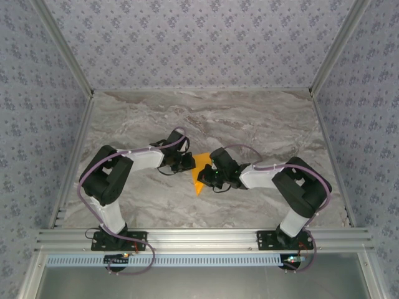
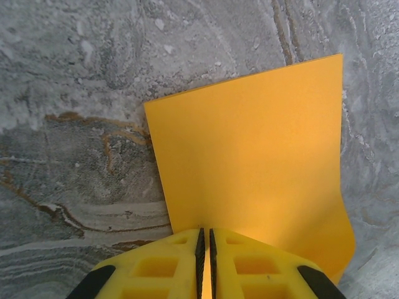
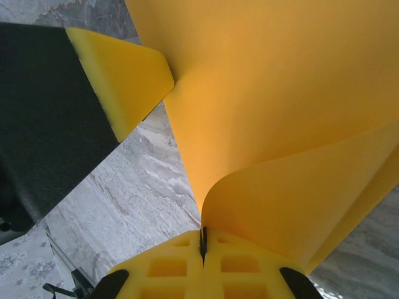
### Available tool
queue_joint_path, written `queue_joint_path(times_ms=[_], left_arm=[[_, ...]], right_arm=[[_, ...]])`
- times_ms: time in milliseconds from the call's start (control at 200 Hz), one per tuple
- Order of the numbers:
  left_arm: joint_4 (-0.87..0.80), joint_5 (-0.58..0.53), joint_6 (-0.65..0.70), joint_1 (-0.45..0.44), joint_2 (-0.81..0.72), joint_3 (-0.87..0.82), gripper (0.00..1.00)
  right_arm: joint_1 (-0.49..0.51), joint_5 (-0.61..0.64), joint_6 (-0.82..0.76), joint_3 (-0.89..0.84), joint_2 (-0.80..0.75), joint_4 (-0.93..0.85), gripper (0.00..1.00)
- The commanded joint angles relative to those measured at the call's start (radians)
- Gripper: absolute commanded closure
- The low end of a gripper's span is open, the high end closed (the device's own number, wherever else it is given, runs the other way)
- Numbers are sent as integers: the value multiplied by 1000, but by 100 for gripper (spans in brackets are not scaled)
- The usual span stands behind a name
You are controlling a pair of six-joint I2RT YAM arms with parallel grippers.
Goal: Fold a paper plane with a square sheet of paper (pick it up from the middle)
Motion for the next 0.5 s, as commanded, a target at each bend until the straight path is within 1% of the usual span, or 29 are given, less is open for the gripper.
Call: queue_joint_path(times_ms=[0,495], left_arm=[[-43,9,19,-2,27,13,85],[-40,10,18,-6,28,8,85]], right_arm=[[9,30,5,20,22,14,99],[9,73,10,18,42,15,99]])
